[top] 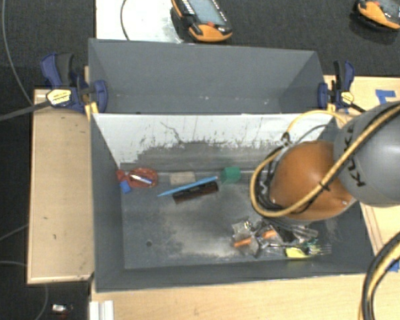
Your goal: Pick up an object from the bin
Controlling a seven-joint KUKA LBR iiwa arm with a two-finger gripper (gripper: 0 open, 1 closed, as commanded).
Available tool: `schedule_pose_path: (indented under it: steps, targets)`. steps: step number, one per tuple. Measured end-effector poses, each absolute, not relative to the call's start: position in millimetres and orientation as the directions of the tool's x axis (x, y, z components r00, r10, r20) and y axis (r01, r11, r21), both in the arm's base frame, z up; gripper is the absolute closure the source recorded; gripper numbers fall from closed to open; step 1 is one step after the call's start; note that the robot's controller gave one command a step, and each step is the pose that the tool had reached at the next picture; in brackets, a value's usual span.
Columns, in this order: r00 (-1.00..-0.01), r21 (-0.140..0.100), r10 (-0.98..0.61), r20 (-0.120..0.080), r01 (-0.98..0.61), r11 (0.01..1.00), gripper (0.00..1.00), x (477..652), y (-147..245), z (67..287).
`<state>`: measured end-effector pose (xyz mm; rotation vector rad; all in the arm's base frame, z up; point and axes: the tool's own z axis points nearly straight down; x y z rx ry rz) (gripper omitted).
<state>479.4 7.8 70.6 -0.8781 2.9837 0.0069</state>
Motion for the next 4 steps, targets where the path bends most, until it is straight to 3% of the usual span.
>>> schedule_pose_path:
  steps: [1,2,3,4]
  targets:
    - [-0.881,0.002,-0.472,-0.031,-0.472,0.882,1.00,518.1,-24.6,86.8]
    - [-0.901,-0.001,-0.433,-0.034,-0.434,0.901,1.00,524.5,-43.2,102.5]
    - [-0.965,0.004,-0.260,-0.038,-0.261,0.965,1.00,536.6,-89.2,138.9]
    - [-0.946,0.004,-0.322,-0.034,-0.322,0.947,1.00,522.7,-89.4,148.7]
